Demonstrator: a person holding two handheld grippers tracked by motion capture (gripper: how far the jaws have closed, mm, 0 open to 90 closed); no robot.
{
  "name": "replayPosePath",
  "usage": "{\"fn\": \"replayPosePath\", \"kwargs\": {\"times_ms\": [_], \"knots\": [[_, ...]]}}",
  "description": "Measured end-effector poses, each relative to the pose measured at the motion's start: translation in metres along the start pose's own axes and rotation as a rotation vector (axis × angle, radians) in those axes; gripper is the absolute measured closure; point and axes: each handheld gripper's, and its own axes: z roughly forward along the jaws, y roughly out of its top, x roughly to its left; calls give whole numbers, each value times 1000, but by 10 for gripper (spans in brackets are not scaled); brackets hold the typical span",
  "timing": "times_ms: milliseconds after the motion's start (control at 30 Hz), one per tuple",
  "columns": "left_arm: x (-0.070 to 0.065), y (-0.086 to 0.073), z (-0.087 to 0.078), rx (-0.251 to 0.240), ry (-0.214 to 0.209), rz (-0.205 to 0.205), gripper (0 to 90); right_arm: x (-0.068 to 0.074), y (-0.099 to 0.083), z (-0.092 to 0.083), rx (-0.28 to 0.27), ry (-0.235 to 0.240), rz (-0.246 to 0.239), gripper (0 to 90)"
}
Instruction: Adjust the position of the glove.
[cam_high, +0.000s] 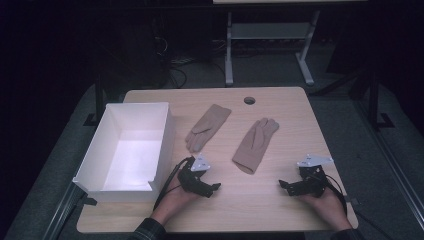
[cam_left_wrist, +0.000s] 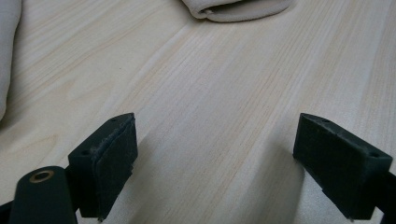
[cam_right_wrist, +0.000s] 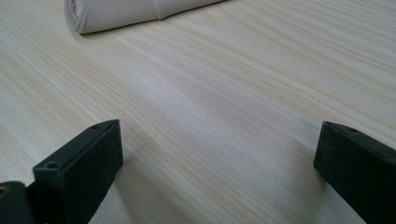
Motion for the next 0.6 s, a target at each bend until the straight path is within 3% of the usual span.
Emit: {"fn": "replayPosePath", "kwargs": {"times_ms": [200, 333, 500, 567, 600], "knots": [[0, 0, 0, 0, 2, -4, 131, -2, 0, -1, -7, 15, 15, 9], [0, 0, 0, 0, 6, -9, 132, 1, -2, -2, 1, 9, -8, 23], [0, 1, 2, -2, 11, -15, 132, 1, -4, -9, -5, 5, -8, 154], [0, 1, 2, -2, 12, -17, 132, 0, -3, -10, 1, 10, 1, 157], [0, 2, 2, -3, 12, -19, 132, 1, -2, -12, 9, 15, 11, 235]]}}
